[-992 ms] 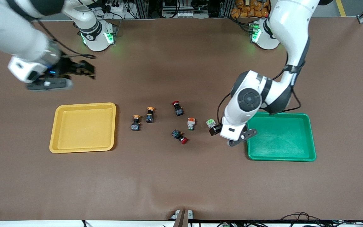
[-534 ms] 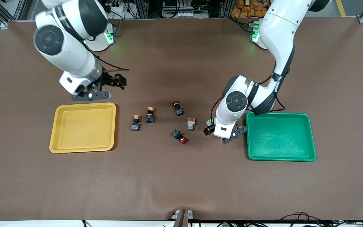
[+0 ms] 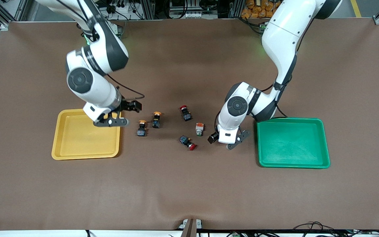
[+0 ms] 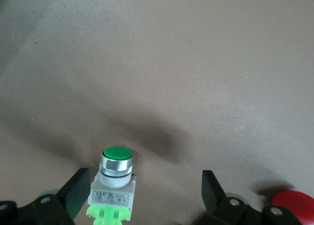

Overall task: Place green and yellow buttons in trays
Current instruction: 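Carry the green button to the tray while the right gripper grasps a black button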

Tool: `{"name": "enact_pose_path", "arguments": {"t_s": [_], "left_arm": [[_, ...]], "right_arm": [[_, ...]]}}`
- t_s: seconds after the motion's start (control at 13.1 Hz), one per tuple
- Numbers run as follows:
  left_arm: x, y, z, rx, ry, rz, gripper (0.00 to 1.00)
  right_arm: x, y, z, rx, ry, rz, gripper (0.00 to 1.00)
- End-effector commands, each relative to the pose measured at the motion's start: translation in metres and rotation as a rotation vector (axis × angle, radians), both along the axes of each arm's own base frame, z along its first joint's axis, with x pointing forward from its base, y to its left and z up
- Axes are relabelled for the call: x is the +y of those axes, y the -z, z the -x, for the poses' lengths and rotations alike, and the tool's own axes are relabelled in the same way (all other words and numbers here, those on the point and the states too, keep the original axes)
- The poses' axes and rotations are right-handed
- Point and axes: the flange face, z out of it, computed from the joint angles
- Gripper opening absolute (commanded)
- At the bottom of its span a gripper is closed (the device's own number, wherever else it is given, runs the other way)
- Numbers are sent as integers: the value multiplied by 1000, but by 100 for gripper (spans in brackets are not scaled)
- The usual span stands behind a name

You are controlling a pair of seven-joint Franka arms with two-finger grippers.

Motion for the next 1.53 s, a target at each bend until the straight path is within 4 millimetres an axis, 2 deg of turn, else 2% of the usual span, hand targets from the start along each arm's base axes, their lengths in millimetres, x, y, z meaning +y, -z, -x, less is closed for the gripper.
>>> {"name": "enact_pose_path", "arguments": {"t_s": [0.0,0.15,0.46,0.61,0.69,0.76,0.84,0.99,1.15,1.3,1.45], "left_arm": [[1,2,1,-11,-8,-21,100],[-5,6,12,10,31,-58,100],[-4,13,20,53,60,-113,100],[-5,14,21,55,52,-113,100],[-6,14,22,55,47,-113,46],[-5,14,21,55,36,-113,4],[-5,14,21,55,36,-113,0],[-4,13,20,54,33,-113,0],[1,2,12,38,19,-105,0],[9,-27,0,8,5,-99,0],[36,-70,-25,-58,1,-109,0]], "right_arm": [[-1,39,-14,-12,20,1,100],[-7,57,-22,-29,35,-2,100],[0,100,-29,-66,43,-8,100],[3,110,-28,-68,40,-7,100],[3,113,-29,-68,39,-7,100],[4,119,-30,-69,39,-6,100],[7,121,-30,-79,36,-9,100],[14,126,-26,-78,25,-7,100],[19,139,-16,-94,14,-10,100],[19,149,-8,-117,8,-13,100],[17,151,-8,-122,3,-7,100]]}}
